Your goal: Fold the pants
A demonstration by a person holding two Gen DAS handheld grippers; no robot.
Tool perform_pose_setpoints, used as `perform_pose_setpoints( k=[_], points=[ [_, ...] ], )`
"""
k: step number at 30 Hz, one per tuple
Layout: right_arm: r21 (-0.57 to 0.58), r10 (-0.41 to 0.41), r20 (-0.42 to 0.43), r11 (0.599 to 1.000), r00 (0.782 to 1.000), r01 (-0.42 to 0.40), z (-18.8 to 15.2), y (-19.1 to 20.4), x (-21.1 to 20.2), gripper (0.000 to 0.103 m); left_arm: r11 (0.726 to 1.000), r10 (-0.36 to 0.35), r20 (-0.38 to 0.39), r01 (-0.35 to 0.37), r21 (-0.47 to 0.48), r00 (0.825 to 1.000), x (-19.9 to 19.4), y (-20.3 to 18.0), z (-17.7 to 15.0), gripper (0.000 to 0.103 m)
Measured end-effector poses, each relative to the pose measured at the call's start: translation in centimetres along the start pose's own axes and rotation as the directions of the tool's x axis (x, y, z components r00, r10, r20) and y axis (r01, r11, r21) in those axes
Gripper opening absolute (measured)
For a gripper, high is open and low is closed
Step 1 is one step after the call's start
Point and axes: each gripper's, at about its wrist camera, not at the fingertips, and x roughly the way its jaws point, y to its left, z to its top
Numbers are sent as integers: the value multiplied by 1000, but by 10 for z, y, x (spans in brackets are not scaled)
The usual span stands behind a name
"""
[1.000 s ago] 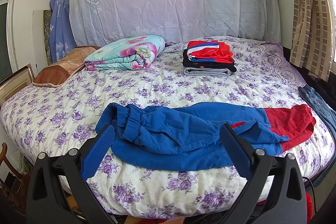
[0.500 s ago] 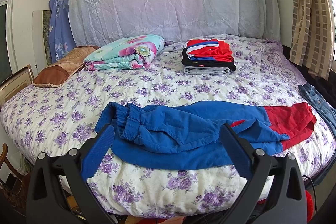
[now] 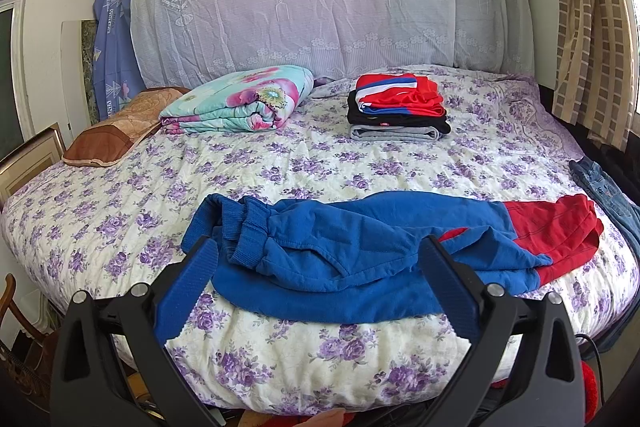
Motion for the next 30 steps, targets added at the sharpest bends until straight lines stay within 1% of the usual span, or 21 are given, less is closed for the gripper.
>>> perform_pose_setpoints(
  k=[30],
  points=[
    [0, 1, -1, 1000, 1000, -1, 0, 0, 0, 99, 1000, 2, -7, -2, 1, 1000, 1, 1, -2, 98]
  ],
)
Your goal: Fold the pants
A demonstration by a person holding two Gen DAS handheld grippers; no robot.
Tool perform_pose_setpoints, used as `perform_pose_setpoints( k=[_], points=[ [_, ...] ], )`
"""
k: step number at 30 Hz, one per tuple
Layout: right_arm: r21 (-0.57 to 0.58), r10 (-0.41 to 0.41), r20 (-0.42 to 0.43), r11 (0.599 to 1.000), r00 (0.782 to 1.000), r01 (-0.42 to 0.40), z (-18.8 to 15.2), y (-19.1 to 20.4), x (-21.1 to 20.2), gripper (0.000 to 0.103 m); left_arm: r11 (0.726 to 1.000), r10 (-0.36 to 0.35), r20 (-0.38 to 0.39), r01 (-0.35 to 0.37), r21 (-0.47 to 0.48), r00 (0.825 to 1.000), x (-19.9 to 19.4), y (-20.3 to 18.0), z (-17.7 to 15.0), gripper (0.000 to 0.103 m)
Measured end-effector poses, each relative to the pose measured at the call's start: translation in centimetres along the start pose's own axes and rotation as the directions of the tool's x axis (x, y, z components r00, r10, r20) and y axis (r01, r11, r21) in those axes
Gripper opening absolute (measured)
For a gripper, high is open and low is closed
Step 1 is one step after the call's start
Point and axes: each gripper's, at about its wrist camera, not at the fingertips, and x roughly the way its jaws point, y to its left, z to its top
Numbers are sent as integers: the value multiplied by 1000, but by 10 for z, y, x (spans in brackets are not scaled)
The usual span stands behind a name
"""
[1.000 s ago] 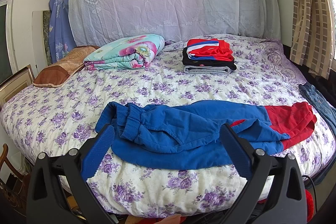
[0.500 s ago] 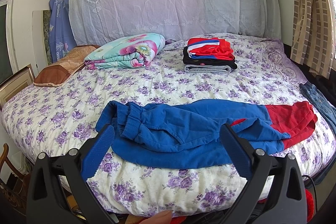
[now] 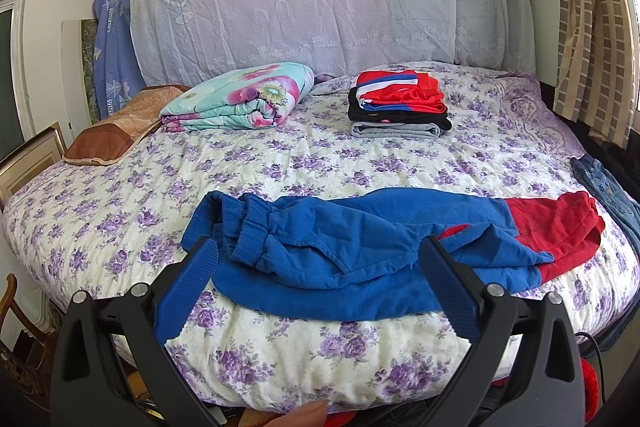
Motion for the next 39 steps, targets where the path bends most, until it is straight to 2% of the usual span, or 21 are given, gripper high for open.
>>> perform_pose_setpoints(
  k=[39],
  points=[
    [2, 0, 1, 1000, 1000, 0, 0, 0, 0, 99, 1000, 0, -4, 0, 1, 1000, 1, -2, 2, 98]
  ],
)
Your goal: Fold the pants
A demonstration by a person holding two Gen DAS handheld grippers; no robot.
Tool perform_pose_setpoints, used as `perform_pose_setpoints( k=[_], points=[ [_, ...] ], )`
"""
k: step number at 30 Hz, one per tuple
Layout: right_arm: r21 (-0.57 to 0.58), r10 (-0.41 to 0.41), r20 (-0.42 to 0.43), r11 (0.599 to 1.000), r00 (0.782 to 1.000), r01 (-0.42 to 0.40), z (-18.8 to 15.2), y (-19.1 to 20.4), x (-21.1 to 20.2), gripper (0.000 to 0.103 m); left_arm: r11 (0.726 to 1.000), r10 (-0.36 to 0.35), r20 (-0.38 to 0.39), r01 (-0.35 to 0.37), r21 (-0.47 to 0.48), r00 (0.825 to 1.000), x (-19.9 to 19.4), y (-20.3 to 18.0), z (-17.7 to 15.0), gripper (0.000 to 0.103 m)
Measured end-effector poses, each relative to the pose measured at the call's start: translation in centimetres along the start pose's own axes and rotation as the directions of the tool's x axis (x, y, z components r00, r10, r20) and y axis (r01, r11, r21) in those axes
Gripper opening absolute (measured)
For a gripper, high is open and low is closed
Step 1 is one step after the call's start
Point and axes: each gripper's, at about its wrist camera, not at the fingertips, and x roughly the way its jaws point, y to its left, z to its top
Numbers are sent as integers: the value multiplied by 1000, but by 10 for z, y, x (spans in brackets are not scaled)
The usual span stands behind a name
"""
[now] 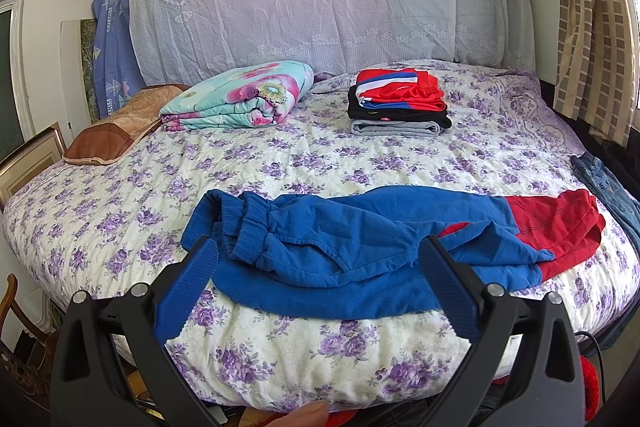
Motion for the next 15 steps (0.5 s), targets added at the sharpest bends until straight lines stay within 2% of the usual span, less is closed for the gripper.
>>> perform_pose_setpoints(
  k=[15],
  points=[
    [5, -4, -12, 1000, 1000, 4, -2, -2, 4, 99, 1000, 0, -9, 0, 3, 1000, 2, 2, -7, 98]
  ],
)
